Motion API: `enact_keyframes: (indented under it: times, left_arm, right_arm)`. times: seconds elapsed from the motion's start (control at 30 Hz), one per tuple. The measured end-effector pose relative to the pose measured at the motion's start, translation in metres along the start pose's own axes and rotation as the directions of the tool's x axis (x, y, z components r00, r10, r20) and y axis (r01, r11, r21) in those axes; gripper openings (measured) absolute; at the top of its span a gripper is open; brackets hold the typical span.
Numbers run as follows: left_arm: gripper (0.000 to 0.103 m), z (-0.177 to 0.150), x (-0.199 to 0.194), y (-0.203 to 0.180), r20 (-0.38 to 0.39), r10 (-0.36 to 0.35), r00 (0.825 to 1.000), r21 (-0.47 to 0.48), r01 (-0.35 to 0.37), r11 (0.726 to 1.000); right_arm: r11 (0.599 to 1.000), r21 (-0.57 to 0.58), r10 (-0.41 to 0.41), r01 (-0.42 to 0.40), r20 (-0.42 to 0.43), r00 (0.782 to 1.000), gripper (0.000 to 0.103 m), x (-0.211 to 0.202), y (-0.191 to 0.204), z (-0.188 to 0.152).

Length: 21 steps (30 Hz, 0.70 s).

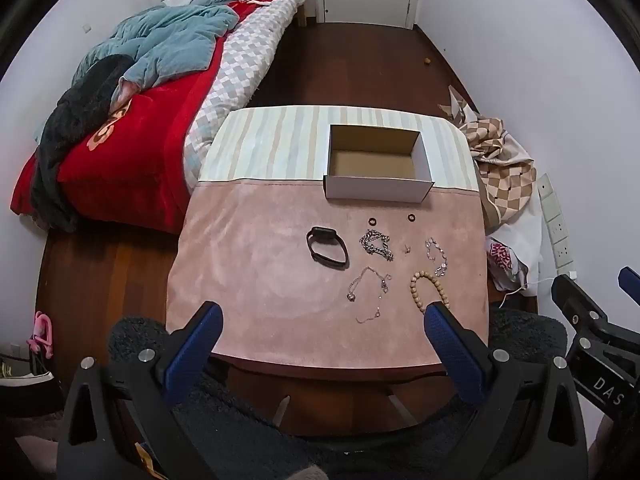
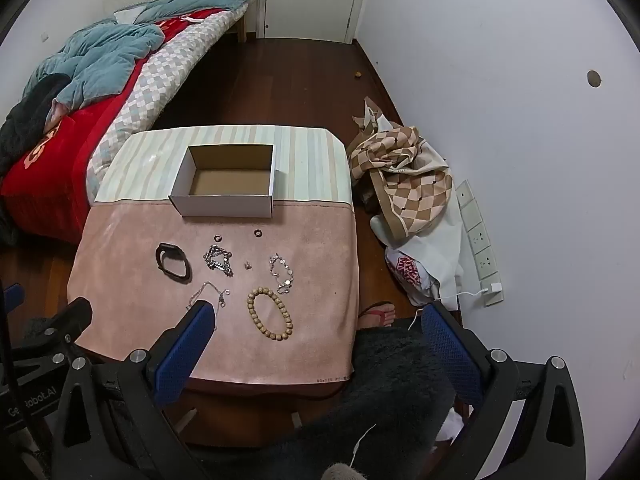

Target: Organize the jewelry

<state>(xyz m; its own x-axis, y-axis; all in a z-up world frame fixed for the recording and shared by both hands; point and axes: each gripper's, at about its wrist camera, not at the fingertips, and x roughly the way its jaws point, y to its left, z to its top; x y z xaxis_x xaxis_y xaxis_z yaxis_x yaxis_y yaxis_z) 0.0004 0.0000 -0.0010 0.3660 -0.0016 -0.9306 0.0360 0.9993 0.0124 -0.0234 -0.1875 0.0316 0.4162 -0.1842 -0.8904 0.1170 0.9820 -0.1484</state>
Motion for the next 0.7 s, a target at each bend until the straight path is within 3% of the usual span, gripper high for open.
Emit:
enact_keyframes:
  times: [0.7]
  left_arm:
    - [0.103,0.001,-0.012,0.002,0.028,0.003,1.0,0.0,-0.003,1.0]
  right_arm:
    - [1.0,0.007,0.006,-0.006,0.005,1.0,0.103,-0.004,-0.001,-0.001]
